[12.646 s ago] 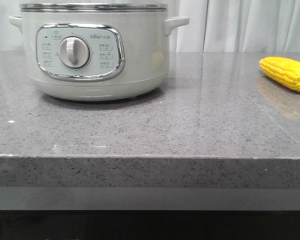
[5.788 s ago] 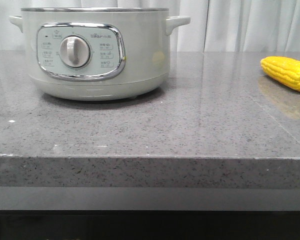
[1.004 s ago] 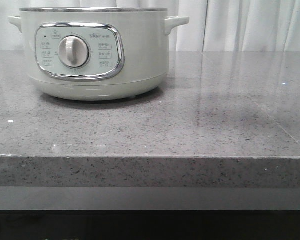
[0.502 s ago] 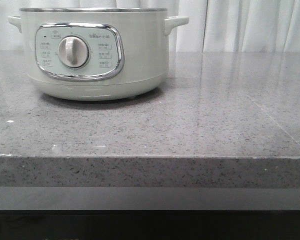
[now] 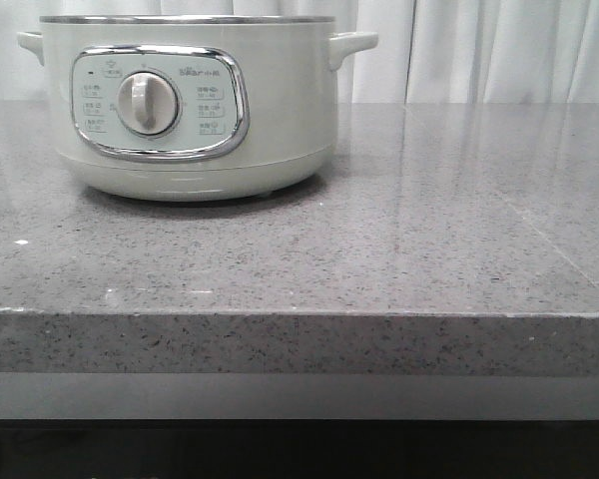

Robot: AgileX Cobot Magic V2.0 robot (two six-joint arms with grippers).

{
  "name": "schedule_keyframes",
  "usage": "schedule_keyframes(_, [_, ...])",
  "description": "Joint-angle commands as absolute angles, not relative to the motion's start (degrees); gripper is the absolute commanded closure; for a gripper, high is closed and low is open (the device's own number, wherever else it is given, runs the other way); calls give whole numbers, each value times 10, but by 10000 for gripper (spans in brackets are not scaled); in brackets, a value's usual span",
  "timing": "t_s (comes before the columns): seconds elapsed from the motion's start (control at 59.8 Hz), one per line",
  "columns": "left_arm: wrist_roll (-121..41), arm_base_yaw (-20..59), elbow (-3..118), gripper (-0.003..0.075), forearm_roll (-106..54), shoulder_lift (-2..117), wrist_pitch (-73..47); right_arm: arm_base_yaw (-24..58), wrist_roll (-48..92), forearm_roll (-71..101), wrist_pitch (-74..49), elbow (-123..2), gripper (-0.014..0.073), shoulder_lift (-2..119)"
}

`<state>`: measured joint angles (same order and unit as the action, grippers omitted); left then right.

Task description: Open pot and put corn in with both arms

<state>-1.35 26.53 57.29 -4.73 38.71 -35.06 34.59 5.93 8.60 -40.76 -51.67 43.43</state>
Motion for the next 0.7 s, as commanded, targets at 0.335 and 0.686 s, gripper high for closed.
schedule_keyframes(0.335, [-14, 289, 610, 532, -50, 570, -7, 346, 58, 86, -370, -531, 32, 432])
schedule_keyframes(0.686, [-14, 303, 755, 532, -30, 750, -12, 346, 58, 86, -370, -531, 32, 432])
